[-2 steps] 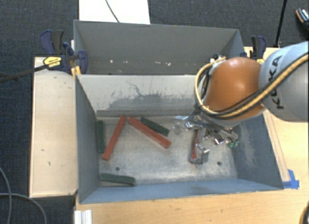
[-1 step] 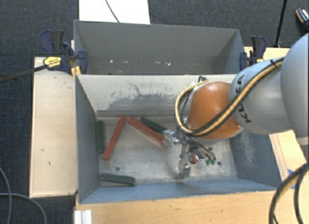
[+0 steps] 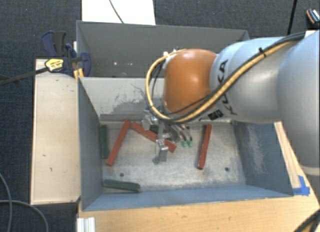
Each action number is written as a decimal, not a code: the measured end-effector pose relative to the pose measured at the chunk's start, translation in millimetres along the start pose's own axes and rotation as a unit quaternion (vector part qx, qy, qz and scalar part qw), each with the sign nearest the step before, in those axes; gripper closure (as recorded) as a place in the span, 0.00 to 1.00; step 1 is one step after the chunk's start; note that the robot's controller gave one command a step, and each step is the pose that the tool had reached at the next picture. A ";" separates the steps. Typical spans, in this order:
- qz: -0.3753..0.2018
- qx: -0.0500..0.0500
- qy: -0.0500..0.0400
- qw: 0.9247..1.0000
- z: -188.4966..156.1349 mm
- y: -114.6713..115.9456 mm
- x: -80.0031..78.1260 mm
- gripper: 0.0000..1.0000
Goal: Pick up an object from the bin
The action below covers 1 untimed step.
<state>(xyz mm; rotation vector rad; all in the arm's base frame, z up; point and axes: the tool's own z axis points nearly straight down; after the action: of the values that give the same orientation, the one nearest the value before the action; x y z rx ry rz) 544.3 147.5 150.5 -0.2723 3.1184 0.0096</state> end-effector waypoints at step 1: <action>-0.012 0.004 0.008 1.000 80.0 -74.1 6.7 0.00</action>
Offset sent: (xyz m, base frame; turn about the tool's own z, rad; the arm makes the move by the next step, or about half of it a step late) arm 0.0077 -0.0684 -0.0767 -0.0310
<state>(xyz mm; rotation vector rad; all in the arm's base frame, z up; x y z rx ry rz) 551.4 74.0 70.0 -0.3115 3.1300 -0.0044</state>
